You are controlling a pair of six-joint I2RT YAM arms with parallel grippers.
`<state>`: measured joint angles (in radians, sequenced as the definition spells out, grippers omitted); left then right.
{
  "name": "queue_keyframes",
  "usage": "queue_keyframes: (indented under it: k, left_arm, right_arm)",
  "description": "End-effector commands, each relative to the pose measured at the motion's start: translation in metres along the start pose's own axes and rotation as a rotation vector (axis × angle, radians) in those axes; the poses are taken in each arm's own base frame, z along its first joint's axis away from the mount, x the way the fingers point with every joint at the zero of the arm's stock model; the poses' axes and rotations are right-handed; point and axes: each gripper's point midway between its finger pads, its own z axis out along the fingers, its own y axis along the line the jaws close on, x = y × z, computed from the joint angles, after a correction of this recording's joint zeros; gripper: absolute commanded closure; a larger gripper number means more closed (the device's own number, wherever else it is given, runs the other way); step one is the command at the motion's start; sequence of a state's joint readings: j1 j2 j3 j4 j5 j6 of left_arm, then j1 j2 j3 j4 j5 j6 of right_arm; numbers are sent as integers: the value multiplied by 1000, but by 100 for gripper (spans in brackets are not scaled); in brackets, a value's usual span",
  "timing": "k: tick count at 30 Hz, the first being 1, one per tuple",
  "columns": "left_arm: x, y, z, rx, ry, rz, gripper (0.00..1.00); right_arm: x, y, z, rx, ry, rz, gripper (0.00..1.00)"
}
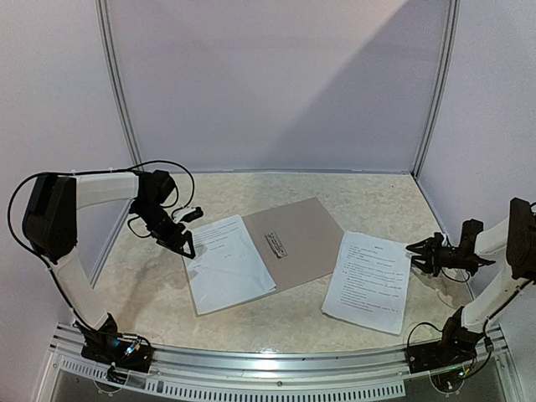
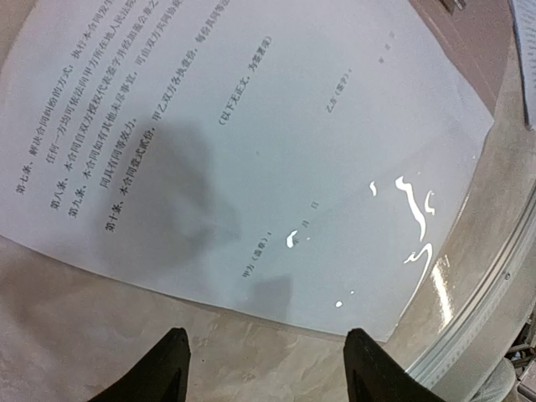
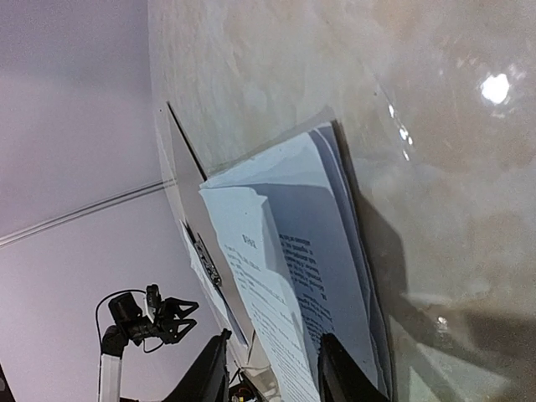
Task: Put the files into the folder
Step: Pick up the file from the center of the board.
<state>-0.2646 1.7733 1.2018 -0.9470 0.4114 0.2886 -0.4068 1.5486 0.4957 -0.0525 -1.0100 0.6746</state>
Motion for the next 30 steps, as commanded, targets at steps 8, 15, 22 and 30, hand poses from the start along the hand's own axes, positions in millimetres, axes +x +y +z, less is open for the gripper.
queue_keyframes:
  k: [8,15,22,30]
  left_arm:
    - [-8,-1,-4,7,-25,16,35]
    - [-13,-4,-11,10,-39,29,35]
    - [-30,-31,-45,85,-125,111,34]
    - [-56,-86,-112,211,-320,296,6]
  right_arm:
    - [12,-9,33,69,114,-33,86]
    - [10,23,25,58,129,-120,100]
    - [36,128,14,101,147,-460,100]
    - [161,298,20,-46,260,-990,100]
